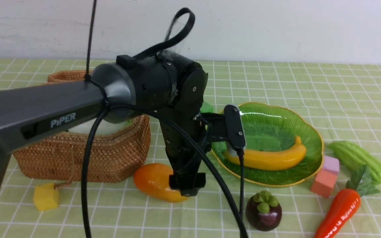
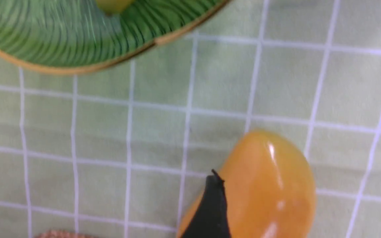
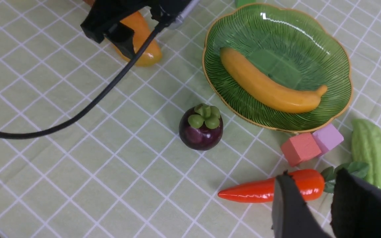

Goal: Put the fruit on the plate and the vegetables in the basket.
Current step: Grab the mango with your left arm and place it on the right plate

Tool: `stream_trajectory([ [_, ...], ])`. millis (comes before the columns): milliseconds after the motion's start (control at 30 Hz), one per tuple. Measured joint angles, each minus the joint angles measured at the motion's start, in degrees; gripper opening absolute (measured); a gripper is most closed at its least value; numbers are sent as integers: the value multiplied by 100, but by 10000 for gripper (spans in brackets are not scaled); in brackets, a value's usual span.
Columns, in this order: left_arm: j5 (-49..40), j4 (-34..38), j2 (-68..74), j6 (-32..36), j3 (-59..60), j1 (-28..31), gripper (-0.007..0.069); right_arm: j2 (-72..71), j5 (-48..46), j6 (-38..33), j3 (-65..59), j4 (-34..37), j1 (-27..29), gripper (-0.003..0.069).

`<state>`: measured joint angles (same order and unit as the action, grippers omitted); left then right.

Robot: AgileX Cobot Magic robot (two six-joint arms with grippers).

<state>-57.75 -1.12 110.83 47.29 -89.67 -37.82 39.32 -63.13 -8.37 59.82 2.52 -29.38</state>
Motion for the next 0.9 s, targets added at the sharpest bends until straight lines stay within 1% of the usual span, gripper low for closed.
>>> stream_trajectory([
  [133,192,-82,0,266,326,163,636,0,-19,-2,0,1,0,211],
  [233,776,-130,28,858,678,218,630,0,-24,-14,0,1,0,211],
  [300,1027,-137,118,1050,762,218,626,0,-18,-18,0,1,0,210],
  [433,1289,-295,382,1047,805,218,610,0,-14,-27,0,1,0,201],
  [700,1267,-428,522,823,799,218,554,0,-6,-31,0,1,0,190],
  [900,1216,-351,382,722,776,213,554,0,-1,-31,0,1,0,190],
])
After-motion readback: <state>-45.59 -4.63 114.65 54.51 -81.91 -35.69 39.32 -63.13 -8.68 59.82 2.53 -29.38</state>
